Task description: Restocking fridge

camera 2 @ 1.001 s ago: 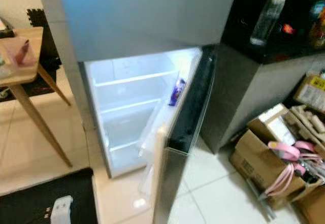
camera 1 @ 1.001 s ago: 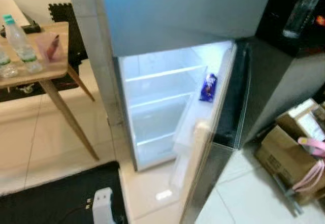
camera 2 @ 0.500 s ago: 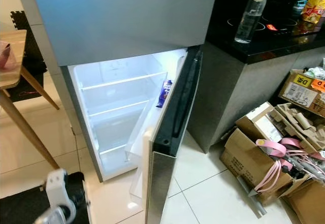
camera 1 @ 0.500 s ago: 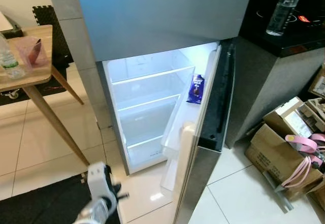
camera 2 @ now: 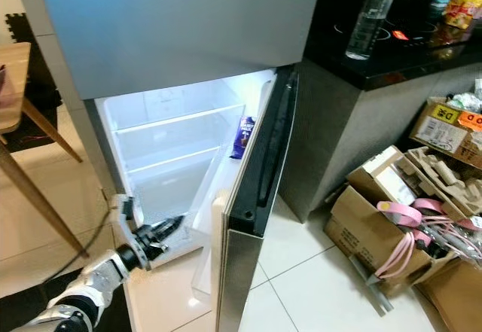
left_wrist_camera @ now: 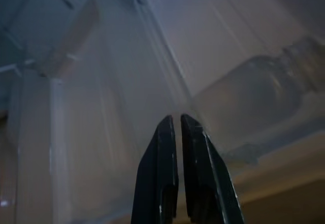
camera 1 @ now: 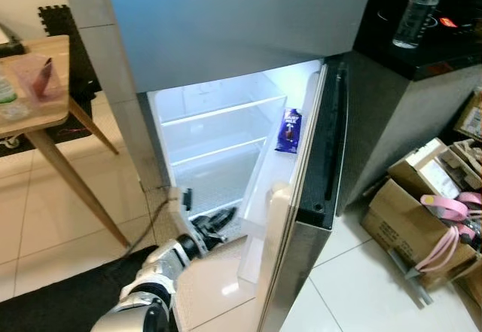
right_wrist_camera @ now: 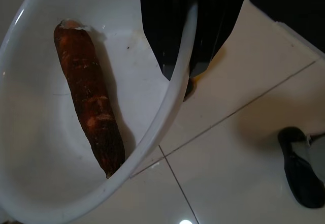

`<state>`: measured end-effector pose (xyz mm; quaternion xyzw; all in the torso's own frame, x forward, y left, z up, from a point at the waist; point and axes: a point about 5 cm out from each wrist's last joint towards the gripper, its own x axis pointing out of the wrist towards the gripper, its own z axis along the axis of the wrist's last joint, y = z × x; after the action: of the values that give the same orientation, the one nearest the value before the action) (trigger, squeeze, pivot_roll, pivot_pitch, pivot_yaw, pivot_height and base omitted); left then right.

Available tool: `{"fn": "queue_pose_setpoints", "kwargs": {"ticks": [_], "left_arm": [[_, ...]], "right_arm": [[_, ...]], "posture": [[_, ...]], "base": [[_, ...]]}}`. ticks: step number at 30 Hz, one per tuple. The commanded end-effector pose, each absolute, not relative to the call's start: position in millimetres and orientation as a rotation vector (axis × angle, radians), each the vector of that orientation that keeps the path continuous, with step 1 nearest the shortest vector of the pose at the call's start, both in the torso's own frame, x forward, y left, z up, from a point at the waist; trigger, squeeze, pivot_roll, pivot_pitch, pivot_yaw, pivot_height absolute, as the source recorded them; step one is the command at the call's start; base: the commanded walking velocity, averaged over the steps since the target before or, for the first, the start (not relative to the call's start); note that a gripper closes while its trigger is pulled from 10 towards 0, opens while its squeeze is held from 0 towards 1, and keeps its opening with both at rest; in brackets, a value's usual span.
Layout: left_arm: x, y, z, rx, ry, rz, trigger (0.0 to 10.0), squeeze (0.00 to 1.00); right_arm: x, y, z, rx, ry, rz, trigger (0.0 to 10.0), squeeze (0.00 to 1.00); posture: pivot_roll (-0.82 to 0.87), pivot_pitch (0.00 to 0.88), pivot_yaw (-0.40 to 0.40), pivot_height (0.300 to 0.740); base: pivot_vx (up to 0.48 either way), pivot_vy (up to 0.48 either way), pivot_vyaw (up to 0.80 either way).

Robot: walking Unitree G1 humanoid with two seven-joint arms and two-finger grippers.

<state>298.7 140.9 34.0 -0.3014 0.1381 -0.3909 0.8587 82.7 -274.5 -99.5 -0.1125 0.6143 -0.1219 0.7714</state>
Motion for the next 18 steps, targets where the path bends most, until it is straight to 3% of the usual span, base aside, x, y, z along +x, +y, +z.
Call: {"fn": "queue_pose_setpoints", "kwargs": {"ticks": [1, 10, 18], "left_arm": [[296, 117, 42, -0.602, 0.283, -1.027, 10.0, 0.00], [287, 73, 59, -0.634, 0.240, -1.368, 10.0, 0.00], [278, 56, 61, -0.640, 0.258, -1.477, 10.0, 0.00]], "right_arm": [[83, -275, -99, -0.245, 1.330, -0.264, 10.0, 0.00], [82, -275, -100, -0.241, 1.332, -0.264, 10.0, 0.00], [81, -275, -100, -0.240, 1.333, -0.266, 10.0, 0.00]], "posture": [[-0.06, 0.000, -0.028, 0.740], [-0.06, 0.000, -0.030, 0.740], [-0.06, 0.000, -0.028, 0.740]], "base": [[0.000, 0.000, 0.00], [0.000, 0.000, 0.00], [0.000, 0.000, 0.00]]}}
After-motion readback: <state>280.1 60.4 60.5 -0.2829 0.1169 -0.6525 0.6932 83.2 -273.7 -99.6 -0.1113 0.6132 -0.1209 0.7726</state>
